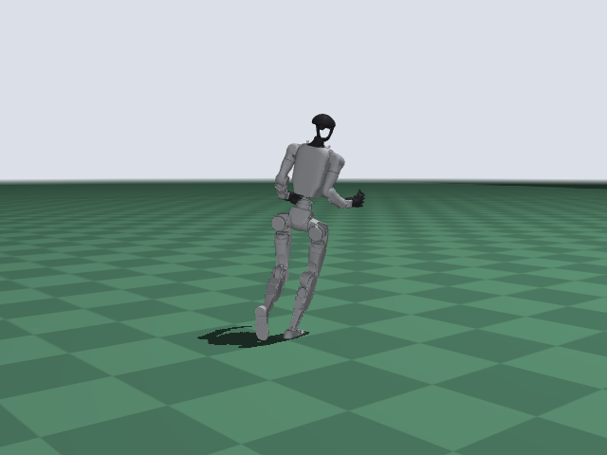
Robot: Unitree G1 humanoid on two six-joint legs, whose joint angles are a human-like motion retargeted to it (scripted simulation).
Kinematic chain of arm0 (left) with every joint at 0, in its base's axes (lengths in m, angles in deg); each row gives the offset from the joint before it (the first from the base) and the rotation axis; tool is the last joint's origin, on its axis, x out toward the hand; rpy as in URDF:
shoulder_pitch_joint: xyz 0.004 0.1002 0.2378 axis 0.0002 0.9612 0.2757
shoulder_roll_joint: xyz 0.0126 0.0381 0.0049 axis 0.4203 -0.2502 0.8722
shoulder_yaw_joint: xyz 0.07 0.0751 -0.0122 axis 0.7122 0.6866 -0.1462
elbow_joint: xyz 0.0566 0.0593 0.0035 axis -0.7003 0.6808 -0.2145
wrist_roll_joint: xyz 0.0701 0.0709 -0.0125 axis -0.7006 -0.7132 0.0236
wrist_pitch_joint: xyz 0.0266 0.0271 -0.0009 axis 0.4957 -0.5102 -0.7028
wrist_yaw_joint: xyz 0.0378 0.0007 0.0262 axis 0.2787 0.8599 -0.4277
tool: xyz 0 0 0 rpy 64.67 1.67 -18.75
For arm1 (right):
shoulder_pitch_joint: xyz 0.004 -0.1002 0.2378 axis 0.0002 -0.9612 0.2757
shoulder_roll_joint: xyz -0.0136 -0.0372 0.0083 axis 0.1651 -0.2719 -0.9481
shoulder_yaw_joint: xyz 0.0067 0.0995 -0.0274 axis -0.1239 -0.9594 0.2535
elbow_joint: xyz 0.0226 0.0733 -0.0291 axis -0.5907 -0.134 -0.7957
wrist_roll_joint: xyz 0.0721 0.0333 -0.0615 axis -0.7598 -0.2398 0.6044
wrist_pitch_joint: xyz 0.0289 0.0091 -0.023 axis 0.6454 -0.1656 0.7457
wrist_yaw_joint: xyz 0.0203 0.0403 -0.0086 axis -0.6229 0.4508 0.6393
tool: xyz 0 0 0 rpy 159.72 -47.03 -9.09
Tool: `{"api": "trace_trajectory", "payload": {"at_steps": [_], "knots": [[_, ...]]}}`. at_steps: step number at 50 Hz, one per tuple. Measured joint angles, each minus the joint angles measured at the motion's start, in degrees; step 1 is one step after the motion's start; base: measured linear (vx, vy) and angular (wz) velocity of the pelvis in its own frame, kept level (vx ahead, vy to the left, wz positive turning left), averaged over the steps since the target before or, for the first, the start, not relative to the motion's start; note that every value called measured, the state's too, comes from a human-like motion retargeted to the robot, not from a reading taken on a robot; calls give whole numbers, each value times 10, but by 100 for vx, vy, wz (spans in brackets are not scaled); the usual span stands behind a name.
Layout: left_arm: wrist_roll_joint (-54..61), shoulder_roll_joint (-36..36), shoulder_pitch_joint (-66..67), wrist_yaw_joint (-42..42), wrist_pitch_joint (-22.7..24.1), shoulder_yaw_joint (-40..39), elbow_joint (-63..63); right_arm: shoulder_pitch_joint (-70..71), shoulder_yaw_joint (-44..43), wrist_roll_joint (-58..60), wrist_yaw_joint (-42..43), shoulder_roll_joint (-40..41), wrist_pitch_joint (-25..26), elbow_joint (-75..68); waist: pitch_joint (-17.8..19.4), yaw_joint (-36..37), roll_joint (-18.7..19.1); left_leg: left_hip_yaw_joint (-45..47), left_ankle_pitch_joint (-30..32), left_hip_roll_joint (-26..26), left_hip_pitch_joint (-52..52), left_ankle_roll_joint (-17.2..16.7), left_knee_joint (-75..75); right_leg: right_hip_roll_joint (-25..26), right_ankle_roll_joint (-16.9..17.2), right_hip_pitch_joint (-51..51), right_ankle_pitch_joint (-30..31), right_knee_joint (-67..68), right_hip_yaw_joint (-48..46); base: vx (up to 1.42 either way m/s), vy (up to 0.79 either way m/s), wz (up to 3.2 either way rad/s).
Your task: Walk run
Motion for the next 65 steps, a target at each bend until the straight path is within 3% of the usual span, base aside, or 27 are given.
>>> {"api": "trace_trajectory", "payload": {"at_steps": [3, 5, 8, 10, 13, 15, 17, 18, 20, 24, 27, 30, 33, 35, 37, 40, 42, 45, 46, 47, 52, 55, 57, 59, 60, 62, 65], "knots": [[16, -29, 61, 4, 4, -9, 18, 24, 39, -18, -3, -19, -13, 25, -8, -1, -20, 24, -135, 15, -83, 72, -14, 9, -2, 71, -3, -50, 24, 142, -55, -68], [31, -51, 91, 4, 7, -19, 11, 31, 50, -29, -4, -40, -21, 46, -2, 18, -33, 38, -202, 24, -133, 93, -85, 10, 4, 115, 39, -87, 12, 134, -52, -92], [36, -60, 115, -11, 9, -33, -11, 26, 54, -34, -13, -71, -23, 71, 12, 73, -45, 77, -224, 41, -161, 84, -270, 37, 17, 183, 156, -135, 28, 114, -51, -153], [33, -65, 115, -28, 5, -36, -26, 14, 49, -31, -24, -80, -14, 76, 26, 110, -47, 43, -260, 19, -154, 87, -394, 53, 20, 231, 238, -147, 39, 138, -55, -166], [33, -69, 84, -64, -10, -28, -53, -2, 46, -28, -39, -79, 4, 68, 50, 146, -50, 1, -267, 22, -136, 11, -477, 57, 44, 287, 353, -115, 49, 135, -46, -138], [32, -67, 53, -88, -19, -17, -78, -9, 50, -36, -52, -77, 13, 58, 62, 148, -38, -9, -182, 31, -123, 59, -452, 65, 77, 299, 434, -44, 42, 138, -38, -54], [27, -63, 29, -108, -15, -4, -99, -36, 55, -44, -79, -76, 8, 42, 59, 98, -69, -11, -320, -20, -96, 100, -364, 15, 101, 248, 451, 157, -23, 192, -41, 66], [27, -59, 12, -117, -3, 7, -98, -55, 51, -42, -89, -72, 5, 27, 53, 82, -72, -31, -346, -25, -88, 88, -332, -6, 96, 225, 451, 230, -61, 183, -44, 31], [46, -43, -58, -141, 18, -9, -74, -74, 57, -40, -99, -64, 7, -13, 41, 69, -49, -6, -379, 20, -80, 75, -305, 5, 94, 151, 402, 302, -55, 109, -39, -61], [92, -26, -167, -154, 36, 36, -56, -136, 76, -71, -99, -57, -9, -50, 27, 55, -26, -4, -382, 35, 1, 74, -360, 50, 124, 16, 231, 298, -16, 107, -55, -41], [101, 4, -205, -143, 27, 69, -85, -165, 62, -91, -122, -62, -11, -56, 25, 6, 2, -21, -308, 34, 65, 64, -422, -3, 155, -58, 147, 204, -60, 110, -45, 36], [88, 33, -211, -133, 20, 90, -118, -171, 40, -78, -120, -65, -8, -49, 16, -46, 22, -11, -211, 31, 123, 43, -454, -44, 137, -99, 111, 39, -117, 118, -44, 26], [64, 50, -199, -122, 11, 88, -135, -139, 29, -49, -91, -48, 0, -29, 15, -83, 31, 3, -94, 31, 173, 19, -459, -25, 151, -106, 61, -99, -61, 125, -56, -18], [50, 53, -188, -116, 3, 81, -129, -107, 27, -27, -62, -32, 4, -6, 22, -90, 36, -2, -10, 33, 192, -8, -424, -20, 85, -93, 115, -114, -67, 118, -48, -56], [42, 46, -162, -101, 1, 66, -111, -77, 34, -4, -29, -19, 6, 21, 29, -99, 44, 1, 70, 46, 178, -34, -316, -4, 5, -72, 100, -67, -79, 149, -66, -103], [15, 14, -87, -49, 17, 43, -56, -32, 42, 2, 25, -7, -7, 35, 29, -49, 48, 17, 76, 70, 102, 0, -70, 32, 3, -32, 26, 19, -27, 165, -66, -146], [-13, -13, -62, -40, 33, 41, -21, 29, 22, -33, 22, -9, -20, 24, 12, -18, 17, 19, -3, 37, 22, 38, -18, -4, 18, -5, 0, 18, -9, 122, -37, -62], [-31, -35, -6, -43, 42, 34, -15, 69, 60, -75, 12, -22, -29, 25, 3, -17, -14, 73, -143, 61, -62, 142, 11, -6, 23, 54, -12, -15, 11, 131, -38, -48], [-33, -43, 17, -48, 44, 28, -20, 79, 65, -86, 8, -33, -33, 29, 5, -6, -20, 70, -181, 50, -95, 152, -24, -2, 29, 79, 6, -36, 10, 155, -40, -54], [-33, -49, 38, -54, 46, 22, -26, 88, 71, -96, 3, -45, -35, 32, 8, 8, -26, 67, -211, 39, -123, 155, -64, 3, 38, 104, 31, -58, 12, 150, -40, -83], [3, -56, 88, -94, 39, 1, -45, 93, 86, -104, -45, -89, -15, 35, 32, 120, -46, 50, -255, -16, -158, 96, -377, 47, 91, 222, 244, -133, 42, 138, -40, -129], [21, -48, 74, -94, 27, -8, -51, 73, 73, -76, -81, -90, 11, 26, 47, 169, -49, 52, -260, -25, -140, 58, -501, 50, 163, 290, 383, -135, 15, 140, -36, -53], [7, -41, 58, -107, 27, -10, -60, 61, 65, -60, -92, -81, 23, 15, 56, 171, -62, 74, -168, -28, -127, 136, -478, 47, 238, 305, 448, -70, 30, 162, -63, 41], [-18, -33, 45, -136, 32, -12, -66, 42, 69, -44, -103, -62, 27, -2, 54, 145, -104, 82, -275, -49, -110, 168, -393, 26, 270, 266, 451, 101, 4, 181, -82, 106], [-32, -30, 41, -153, 37, -8, -66, 27, 69, -33, -110, -48, 24, -12, 50, 127, -117, 24, -312, -78, -117, 168, -333, 24, 274, 246, 451, 174, -14, 171, -41, 98], [-19, -41, -13, -173, 44, -25, -44, 1, 78, -15, -123, -28, 22, -63, 33, 112, -91, 13, -346, -37, -111, 168, -290, 47, 263, 193, 444, 241, 17, 145, -18, -3], [51, -94, -91, -154, 21, -5, -48, -37, 85, -7, -135, -27, 34, -126, 13, 117, -36, -25, -376, 5, -48, 168, -309, 26, 148, 112, 334, 257, -38, 128, -18, 1]]}}
